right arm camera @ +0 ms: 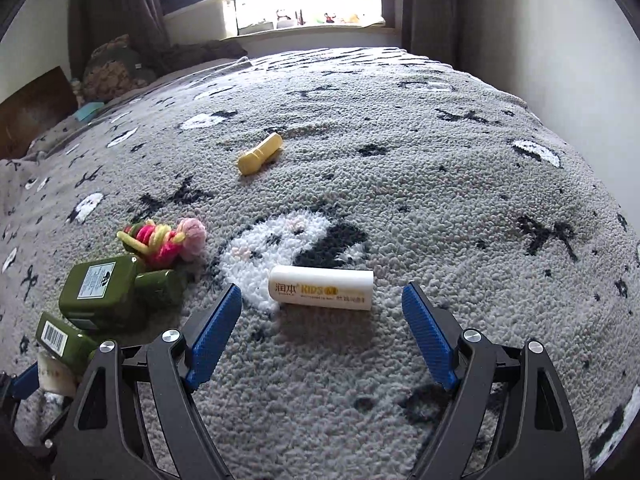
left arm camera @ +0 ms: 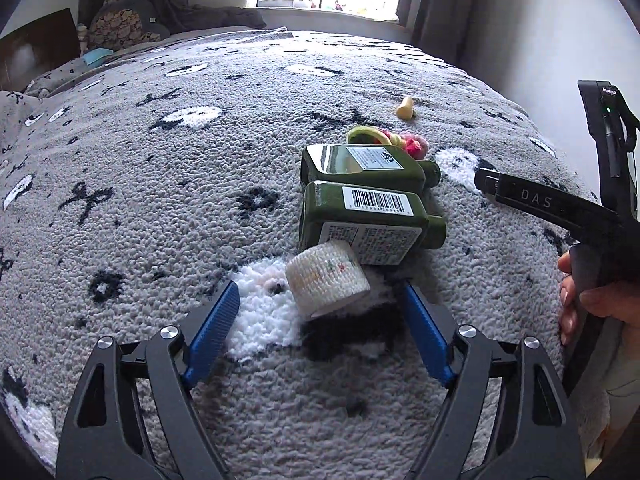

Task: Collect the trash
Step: 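Grasp the white tape roll with the left tool while the right grasps the white tube, then carry tape roll and tube down to the bin and open both tools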

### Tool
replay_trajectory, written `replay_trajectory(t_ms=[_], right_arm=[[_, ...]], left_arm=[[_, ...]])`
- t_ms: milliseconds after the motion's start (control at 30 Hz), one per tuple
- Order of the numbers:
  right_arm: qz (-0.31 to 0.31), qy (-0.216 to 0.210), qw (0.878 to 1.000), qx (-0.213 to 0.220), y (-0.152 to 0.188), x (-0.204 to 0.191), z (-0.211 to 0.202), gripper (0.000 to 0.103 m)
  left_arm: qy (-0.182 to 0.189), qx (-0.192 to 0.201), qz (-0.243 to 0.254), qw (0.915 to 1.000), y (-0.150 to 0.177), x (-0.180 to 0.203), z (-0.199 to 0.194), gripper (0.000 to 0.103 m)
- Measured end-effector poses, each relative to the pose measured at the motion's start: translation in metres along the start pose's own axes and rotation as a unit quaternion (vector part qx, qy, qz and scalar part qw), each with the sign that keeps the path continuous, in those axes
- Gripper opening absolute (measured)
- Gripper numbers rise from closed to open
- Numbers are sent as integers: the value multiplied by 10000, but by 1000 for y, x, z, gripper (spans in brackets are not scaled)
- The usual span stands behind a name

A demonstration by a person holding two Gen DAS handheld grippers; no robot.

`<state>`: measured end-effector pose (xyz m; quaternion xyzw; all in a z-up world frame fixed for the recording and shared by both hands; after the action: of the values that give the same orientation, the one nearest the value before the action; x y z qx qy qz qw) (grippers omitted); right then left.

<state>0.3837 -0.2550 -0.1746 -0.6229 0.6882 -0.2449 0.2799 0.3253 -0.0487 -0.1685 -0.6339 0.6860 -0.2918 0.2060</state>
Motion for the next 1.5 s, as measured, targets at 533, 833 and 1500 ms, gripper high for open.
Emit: replay_trajectory(t_ms=[533,833,1500], right_arm=[[-155,63,9997,166,2,4,-23,55],[-636,233,9954,671,17,5,-106,55],[-1807,-209,9690,1669,124,-23,-289,55]], left_arm=[[118,42,195,9997,3,-2,-18,36],[89,261,365,9990,15,-3,-69,36],[388,1102,1085,9872,79,29,-212,36]])
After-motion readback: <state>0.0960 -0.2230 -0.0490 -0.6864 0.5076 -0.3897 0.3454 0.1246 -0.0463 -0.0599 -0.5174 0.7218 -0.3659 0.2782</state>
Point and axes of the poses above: each gripper's, at about its wrist camera, not at the fingertips, and z roughly the way its jaws point, x to its right, y to its underside, the point moved 8 cm from there along z, roughly the way its jaws point, and after that the axes turned 1 degree about -y, right-handed, at the moved point
